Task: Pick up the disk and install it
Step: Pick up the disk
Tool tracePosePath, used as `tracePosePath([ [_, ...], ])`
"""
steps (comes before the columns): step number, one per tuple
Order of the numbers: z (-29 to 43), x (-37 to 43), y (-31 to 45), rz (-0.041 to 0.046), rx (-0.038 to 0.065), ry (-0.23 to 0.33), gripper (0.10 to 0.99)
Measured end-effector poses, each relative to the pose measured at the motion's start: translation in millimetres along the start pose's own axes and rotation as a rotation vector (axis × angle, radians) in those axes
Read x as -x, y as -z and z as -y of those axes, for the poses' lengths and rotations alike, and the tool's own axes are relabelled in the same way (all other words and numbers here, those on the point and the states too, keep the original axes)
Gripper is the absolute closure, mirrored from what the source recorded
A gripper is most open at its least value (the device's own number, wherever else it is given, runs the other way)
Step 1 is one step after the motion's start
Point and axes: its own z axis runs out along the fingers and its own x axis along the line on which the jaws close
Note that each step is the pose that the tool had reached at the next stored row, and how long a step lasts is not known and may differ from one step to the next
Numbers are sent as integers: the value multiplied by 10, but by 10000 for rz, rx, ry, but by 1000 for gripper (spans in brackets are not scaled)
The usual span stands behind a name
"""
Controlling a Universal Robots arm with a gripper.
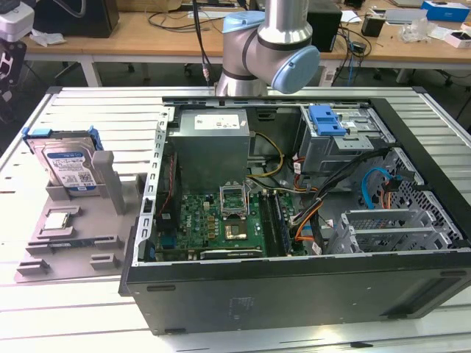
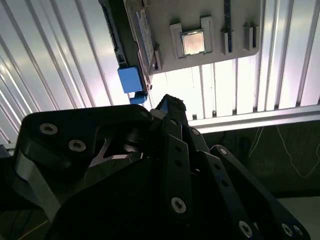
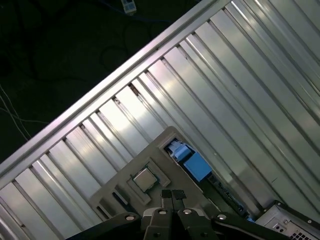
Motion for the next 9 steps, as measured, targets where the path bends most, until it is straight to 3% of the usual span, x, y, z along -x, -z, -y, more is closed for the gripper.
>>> tracePosePath([
  [9, 0, 0, 0, -35, 18, 761, 980],
])
